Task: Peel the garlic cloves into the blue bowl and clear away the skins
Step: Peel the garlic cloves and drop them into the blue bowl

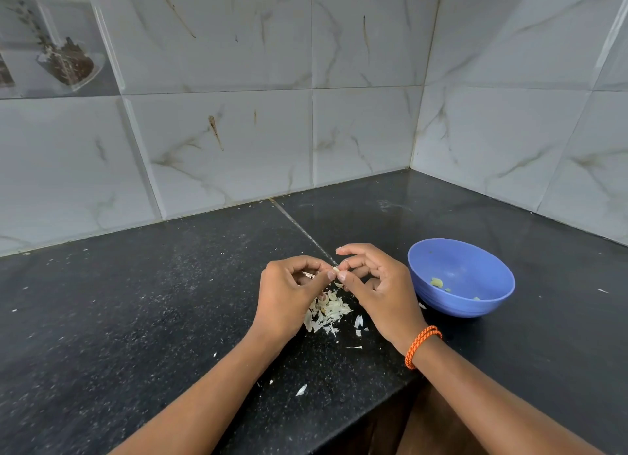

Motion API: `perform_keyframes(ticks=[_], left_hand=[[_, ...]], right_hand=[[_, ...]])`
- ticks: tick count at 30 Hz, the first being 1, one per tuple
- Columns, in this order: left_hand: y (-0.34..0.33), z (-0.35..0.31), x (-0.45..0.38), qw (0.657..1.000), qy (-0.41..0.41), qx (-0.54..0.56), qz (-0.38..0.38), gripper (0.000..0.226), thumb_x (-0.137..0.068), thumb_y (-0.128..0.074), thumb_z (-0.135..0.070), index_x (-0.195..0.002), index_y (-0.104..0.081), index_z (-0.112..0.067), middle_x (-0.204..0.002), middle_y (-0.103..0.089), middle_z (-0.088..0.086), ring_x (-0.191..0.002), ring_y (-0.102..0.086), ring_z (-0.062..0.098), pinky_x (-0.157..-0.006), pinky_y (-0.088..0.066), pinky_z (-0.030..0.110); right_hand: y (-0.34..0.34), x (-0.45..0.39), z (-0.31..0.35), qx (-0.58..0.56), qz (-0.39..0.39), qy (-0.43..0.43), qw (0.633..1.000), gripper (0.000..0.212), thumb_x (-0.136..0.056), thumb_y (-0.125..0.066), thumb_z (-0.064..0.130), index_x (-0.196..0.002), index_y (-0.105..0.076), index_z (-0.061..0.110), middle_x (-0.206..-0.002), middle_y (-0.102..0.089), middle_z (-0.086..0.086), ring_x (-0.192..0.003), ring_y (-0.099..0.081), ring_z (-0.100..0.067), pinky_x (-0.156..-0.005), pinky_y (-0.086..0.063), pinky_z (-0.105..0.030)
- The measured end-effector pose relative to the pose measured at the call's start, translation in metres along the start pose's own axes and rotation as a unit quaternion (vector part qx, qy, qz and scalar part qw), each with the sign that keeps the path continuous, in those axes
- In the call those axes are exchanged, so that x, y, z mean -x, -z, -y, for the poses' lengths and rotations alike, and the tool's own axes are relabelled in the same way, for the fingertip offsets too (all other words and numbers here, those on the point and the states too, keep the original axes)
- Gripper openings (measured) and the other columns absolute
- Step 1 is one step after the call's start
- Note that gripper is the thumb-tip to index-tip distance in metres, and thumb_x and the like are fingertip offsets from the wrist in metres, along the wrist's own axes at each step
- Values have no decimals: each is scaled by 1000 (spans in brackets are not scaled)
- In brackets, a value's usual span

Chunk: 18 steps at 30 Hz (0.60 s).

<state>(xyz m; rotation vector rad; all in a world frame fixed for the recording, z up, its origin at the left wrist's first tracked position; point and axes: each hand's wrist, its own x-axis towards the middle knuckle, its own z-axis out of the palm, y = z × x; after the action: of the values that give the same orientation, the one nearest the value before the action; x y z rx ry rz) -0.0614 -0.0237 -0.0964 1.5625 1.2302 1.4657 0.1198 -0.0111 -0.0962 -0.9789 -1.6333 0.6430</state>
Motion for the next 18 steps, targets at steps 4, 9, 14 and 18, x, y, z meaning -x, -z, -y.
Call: perform_keyframes(ticks=[4, 9, 14, 18], left_hand=[[0, -1, 0, 1000, -4, -7, 5, 5, -96, -83, -19, -92, -84, -16, -75, -79, 0, -60, -69, 14, -67, -59, 38], [-2, 2, 0, 1000, -10, -25, 8, 8, -98, -81, -21, -91, -81, -18, -71, -77, 5, -59, -70, 21, -67, -62, 45], [-1, 6, -4, 998, -30, -60, -2, 27, -100, -71, -4, -104, -78, -30, -95, -78, -9, -64, -74, 22, -68, -64, 45], [0, 4, -3, 997, -34, -69, 1, 22, -100, -75, -10, -105, -83, -29, -101, -81, -13, -65, -75, 19, -70, -65, 49]], right_hand=[[0, 0, -2, -4, 6, -11, 1000, 28, -95, -77, 11, -116, -77, 31, -96, -78, 10, -86, -75, -15, -72, -62, -47], [-1, 0, -1, -15, 6, -15, 1000, 31, -95, -76, 7, -114, -78, 30, -94, -78, 10, -83, -75, -15, -72, -62, -42], [0, -2, -3, -18, 1, -16, 1000, 28, -96, -76, 9, -114, -79, 30, -94, -78, 10, -82, -74, -16, -64, -61, -41], [1, -2, -3, -27, 9, -16, 999, 30, -98, -71, 4, -118, -77, 25, -95, -80, 7, -75, -75, -16, -61, -54, -23]])
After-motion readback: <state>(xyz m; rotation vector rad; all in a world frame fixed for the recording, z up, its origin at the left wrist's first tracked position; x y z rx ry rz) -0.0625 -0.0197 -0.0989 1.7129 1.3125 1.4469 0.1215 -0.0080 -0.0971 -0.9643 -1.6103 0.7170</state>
